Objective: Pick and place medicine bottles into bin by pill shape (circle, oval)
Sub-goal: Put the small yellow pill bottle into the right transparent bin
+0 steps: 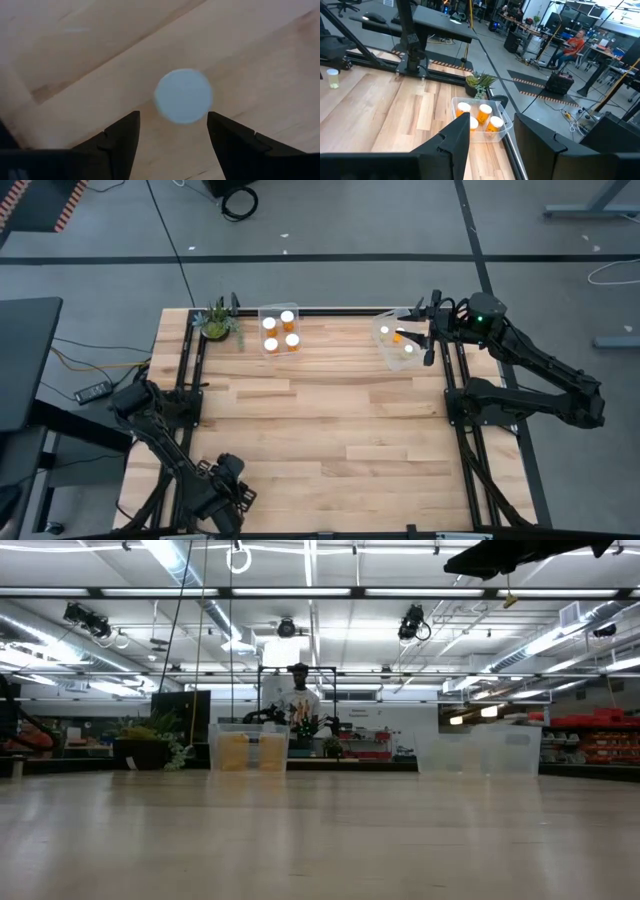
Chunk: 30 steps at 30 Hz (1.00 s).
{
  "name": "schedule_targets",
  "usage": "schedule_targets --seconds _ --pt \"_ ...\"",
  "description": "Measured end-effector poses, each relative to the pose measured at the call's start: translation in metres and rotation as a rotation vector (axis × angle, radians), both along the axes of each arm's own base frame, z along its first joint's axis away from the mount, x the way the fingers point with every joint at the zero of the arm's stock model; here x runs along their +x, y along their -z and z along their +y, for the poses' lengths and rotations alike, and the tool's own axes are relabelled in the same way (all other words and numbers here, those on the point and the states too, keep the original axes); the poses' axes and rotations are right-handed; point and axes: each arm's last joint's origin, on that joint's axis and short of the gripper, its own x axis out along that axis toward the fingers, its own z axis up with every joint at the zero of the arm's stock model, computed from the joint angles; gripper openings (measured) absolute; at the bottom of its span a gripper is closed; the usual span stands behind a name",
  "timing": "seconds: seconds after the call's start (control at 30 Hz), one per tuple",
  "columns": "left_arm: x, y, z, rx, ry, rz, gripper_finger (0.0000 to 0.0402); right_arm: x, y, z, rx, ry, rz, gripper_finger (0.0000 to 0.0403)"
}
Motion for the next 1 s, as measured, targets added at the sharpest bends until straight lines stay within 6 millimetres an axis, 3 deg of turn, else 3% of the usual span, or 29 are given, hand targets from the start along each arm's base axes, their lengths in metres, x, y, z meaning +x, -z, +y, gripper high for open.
schedule_targets --seconds 0.23,1.0 --pt "0.011 0.000 0.007 0.002 0.044 -0.004 0.0228 0.000 0.000 0.000 0.000 0.000 0.000 0.0161" --pt "0.022 0.000 0.017 0.014 0.138 0.015 0.0113 0.000 0.000 0.000 0.000 0.001 0.000 0.0161"
